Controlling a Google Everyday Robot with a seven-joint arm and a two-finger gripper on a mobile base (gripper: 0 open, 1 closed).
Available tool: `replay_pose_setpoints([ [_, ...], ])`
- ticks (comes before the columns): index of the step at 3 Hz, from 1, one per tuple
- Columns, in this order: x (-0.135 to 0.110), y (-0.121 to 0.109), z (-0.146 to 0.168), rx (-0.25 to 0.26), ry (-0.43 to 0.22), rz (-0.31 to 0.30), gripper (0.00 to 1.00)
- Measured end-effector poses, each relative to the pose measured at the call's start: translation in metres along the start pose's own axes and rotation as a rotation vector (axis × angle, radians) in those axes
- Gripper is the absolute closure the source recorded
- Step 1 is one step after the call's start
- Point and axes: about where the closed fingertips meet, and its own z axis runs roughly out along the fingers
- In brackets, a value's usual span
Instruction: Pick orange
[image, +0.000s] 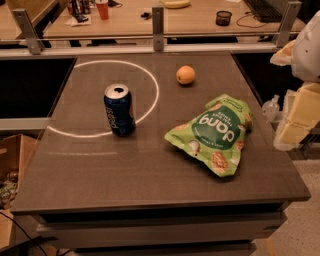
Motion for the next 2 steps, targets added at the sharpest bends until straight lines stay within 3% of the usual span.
replay_pose_setpoints([
  [1, 0.000, 0.000, 0.000, 0.000, 0.000, 0.000, 0.00],
  [2, -0.001, -0.026, 0.005, 0.072, -0.016, 0.059, 0.00],
])
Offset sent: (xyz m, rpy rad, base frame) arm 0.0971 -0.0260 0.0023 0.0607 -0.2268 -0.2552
